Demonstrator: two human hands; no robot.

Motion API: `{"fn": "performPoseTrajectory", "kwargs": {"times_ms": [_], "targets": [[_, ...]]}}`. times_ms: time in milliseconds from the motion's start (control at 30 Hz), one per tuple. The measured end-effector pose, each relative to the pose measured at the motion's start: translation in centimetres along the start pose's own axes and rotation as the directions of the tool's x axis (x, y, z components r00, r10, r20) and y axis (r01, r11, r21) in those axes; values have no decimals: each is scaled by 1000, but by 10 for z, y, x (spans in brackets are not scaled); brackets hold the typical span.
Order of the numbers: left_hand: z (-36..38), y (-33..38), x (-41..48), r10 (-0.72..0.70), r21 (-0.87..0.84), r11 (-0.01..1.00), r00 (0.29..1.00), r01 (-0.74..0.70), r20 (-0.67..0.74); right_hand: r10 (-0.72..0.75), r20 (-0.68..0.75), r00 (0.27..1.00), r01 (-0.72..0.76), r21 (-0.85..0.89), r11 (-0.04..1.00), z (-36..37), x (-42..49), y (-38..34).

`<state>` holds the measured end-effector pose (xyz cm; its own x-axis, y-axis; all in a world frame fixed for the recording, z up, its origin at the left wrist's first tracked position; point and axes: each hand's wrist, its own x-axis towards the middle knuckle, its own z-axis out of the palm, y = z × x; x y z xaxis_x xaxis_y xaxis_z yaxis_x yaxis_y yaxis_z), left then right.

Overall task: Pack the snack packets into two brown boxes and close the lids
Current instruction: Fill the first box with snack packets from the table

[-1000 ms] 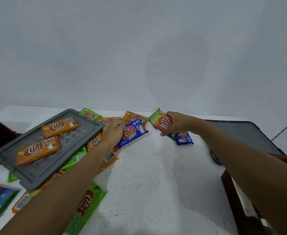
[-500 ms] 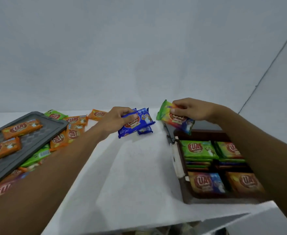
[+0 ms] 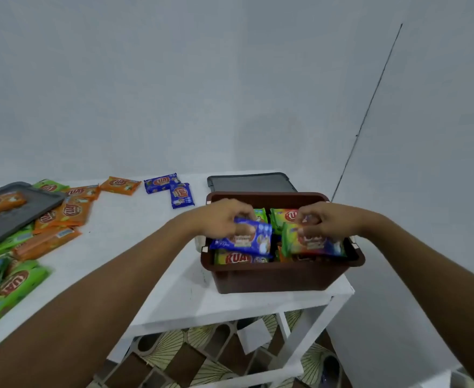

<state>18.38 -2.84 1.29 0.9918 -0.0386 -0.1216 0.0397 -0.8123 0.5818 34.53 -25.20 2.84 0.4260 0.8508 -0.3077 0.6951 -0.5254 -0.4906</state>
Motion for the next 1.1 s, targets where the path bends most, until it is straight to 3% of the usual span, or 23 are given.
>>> {"fn": "performPoseTrajectory", "kwargs": {"times_ms": [67,167,267,433,600,733,900,1100], "targets": [[14,1,4,-21,251,968,997,3,70,-35,15,999,36,-119,992,11,-1,3],[26,-2,6,-67,561,827,997,28,49,-52,-9,999,47,-277,960,23,1,9],[30,-2,5,-58,580,814,998,31,28,-78,-21,997,66,-347,936,27,-1,15],[32,1,3,-68,577,817,994,5,87,-94,-27,995,81,-305,949,26,-4,22],[28,0,6,42,391,920,993,5,-113,-135,-193,972,78,-280,957,23,1,21],[21,-6,13,60,507,857,957,96,-283,-162,-309,937,16,-425,905,18,9,23],[21,-12,25,-16,602,783,972,159,-235,-156,-284,946,-39,-578,815,14,24,31],[23,-14,36,3,634,749,956,192,-294,-201,-361,910,-40,-560,827,23,30,40]]}}
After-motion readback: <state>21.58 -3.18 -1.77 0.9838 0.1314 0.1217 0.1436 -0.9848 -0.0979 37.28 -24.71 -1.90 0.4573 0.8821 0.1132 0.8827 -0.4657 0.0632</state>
